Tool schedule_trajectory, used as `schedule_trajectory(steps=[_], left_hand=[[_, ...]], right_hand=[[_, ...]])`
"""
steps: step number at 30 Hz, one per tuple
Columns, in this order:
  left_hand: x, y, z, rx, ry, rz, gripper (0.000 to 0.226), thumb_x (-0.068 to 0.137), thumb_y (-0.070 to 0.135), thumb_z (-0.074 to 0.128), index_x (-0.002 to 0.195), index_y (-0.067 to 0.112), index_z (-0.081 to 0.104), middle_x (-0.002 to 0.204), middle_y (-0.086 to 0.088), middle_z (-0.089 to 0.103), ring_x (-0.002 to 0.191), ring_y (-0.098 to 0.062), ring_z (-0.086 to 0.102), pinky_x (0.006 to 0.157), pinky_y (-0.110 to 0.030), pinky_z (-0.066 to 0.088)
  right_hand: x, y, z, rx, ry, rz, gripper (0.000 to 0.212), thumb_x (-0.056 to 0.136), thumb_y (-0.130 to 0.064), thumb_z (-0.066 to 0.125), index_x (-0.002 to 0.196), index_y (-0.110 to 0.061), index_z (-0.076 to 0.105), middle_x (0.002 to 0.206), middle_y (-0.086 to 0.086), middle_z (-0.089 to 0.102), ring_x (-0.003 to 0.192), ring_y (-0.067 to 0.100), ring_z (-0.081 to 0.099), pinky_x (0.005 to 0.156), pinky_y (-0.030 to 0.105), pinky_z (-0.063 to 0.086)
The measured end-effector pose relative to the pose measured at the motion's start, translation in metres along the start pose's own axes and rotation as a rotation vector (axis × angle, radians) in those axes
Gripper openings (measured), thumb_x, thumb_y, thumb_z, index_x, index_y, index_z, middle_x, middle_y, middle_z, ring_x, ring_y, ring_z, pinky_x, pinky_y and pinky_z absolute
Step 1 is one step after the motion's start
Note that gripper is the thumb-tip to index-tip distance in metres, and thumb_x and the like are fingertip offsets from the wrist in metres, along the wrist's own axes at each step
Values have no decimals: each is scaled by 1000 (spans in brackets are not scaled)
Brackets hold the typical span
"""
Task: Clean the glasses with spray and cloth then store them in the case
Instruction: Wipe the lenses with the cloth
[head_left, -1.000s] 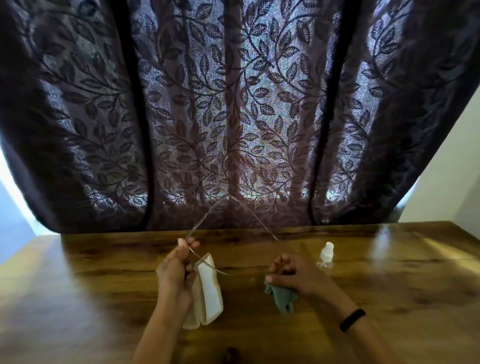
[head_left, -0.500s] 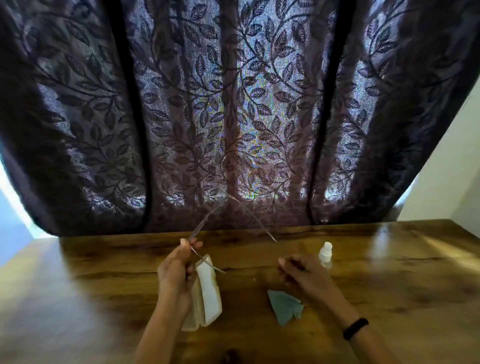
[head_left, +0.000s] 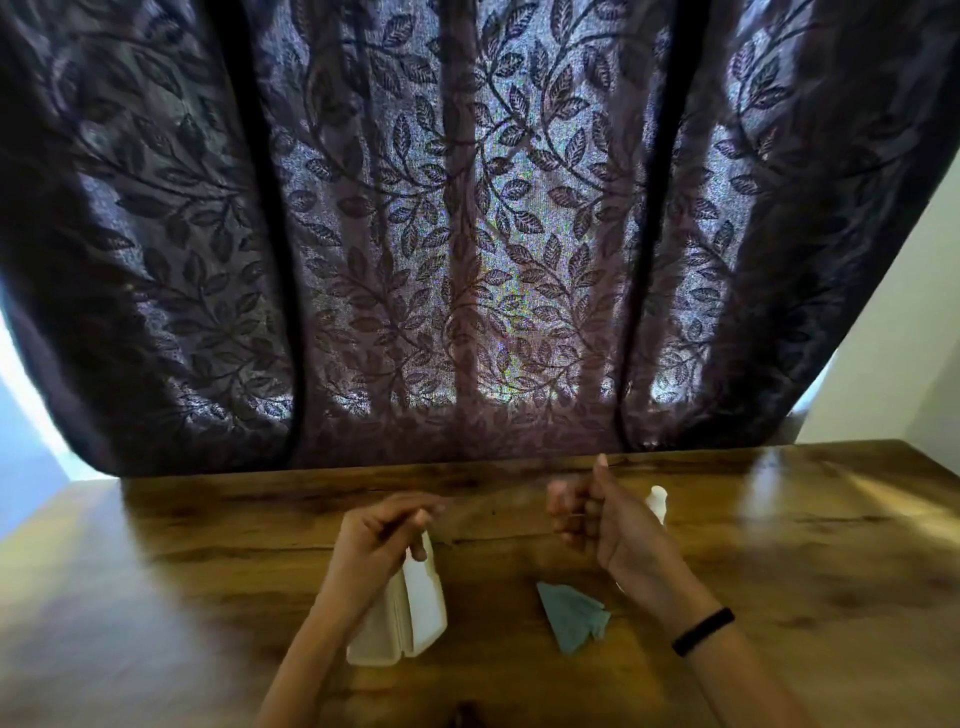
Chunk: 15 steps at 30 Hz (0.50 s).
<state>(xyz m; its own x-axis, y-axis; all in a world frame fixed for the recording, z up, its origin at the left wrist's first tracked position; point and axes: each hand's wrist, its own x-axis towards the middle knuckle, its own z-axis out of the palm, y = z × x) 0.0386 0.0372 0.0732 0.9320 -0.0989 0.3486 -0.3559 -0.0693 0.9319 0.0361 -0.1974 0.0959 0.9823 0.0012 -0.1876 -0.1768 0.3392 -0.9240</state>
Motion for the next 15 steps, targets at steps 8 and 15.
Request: schedule_trajectory(steps=[8,15], left_hand=[[-1,-12,1,203,-108,-10,32,80,-5,62,83,26,72,122,11,55,92,-9,66,60,-22,55],[-7,-17,10,148,-28,-108,45,79,3,66,112,33,58,83,19,73,89,0,66,64,-17,55]], right_hand=[[-2,13,-10,-93,25,-70,21,91,-22,50,87,-9,67,72,4,61,64,14,60,50,21,48],[-5,20,-9,-331,164,-160,20,92,-21,51,101,-11,66,113,23,59,101,19,61,63,25,53]])
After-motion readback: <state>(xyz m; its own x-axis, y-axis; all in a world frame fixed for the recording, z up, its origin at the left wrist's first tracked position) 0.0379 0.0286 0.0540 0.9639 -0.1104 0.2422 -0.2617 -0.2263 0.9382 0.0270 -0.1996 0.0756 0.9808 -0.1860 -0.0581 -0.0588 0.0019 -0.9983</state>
